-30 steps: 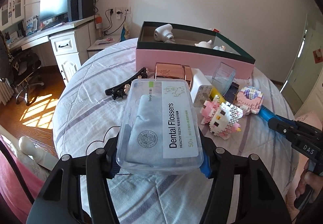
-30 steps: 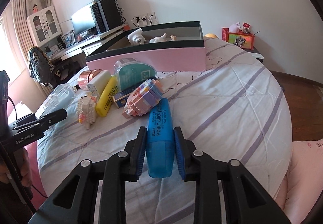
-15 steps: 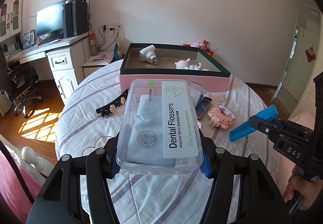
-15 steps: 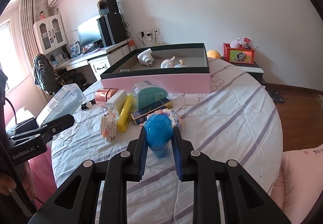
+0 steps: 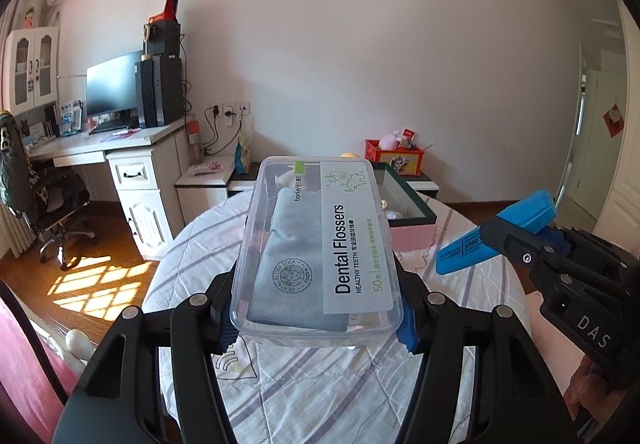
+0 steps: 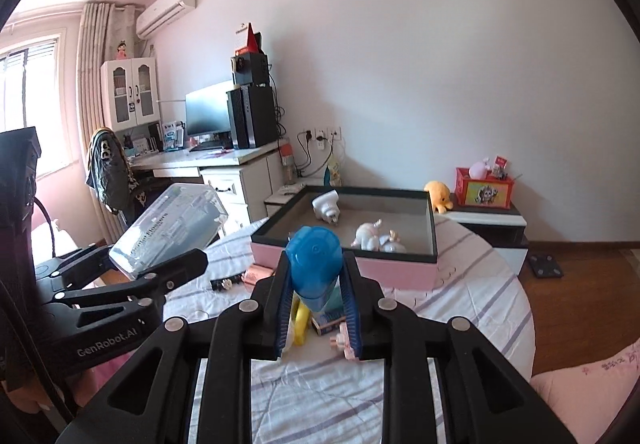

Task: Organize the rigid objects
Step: 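Lift and carry the flossers case toward the pink box while the right carries the highlighter, then lower the flossers case into the box and open the left gripper while the right releases the highlighter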

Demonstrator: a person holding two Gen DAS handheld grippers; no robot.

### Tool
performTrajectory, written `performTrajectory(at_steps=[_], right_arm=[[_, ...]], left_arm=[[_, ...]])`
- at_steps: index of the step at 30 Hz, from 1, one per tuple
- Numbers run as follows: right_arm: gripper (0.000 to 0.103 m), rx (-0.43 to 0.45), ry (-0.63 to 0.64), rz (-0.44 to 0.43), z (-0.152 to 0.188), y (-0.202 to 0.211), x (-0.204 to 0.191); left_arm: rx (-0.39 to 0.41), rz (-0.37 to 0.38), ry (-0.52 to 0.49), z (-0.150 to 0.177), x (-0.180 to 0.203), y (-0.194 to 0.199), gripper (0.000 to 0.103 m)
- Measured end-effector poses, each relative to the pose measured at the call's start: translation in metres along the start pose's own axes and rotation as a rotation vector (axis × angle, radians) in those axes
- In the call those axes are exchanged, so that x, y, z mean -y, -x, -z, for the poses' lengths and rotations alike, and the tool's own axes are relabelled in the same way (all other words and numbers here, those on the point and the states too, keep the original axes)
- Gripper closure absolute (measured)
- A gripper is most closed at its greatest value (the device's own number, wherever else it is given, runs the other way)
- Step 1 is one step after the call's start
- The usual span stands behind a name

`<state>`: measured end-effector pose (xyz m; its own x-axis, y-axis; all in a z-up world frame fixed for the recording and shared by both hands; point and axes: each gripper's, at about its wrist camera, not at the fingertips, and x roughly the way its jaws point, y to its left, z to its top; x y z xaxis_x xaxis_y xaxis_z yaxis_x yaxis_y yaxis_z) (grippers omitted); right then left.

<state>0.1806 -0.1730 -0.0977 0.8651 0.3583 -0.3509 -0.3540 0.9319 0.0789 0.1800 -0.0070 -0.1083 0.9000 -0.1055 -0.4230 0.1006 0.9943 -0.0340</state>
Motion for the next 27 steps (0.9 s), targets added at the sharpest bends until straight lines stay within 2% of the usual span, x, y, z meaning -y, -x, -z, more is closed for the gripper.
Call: performTrajectory(at_steps=[7,15,20,27], right_arm=[[0.08,0.012,0.021,-0.017,-0.013,-0.003,-0.008],[0.08,0.01,0.029,-0.013,-0.024,-0.014,-0.003],[0.08,0.01,0.041,-0.003,-0.039,-0.035,0.006],[0.08,-0.024,0.059,0.03,-0.06,-0.089,0.03]], left_arm=[[0.062,-0.027,-0.017,-0.013,0.005,0.015,0.042],[0.073,-0.036,-0.026,-0.026,0.003,0.003,0.042],[0.078,-0.063,-0.046,-0.039,0.004,-0.02,0.042],[0.053,-0.078,-0.077,-0.065,0.0,-0.083,0.042]])
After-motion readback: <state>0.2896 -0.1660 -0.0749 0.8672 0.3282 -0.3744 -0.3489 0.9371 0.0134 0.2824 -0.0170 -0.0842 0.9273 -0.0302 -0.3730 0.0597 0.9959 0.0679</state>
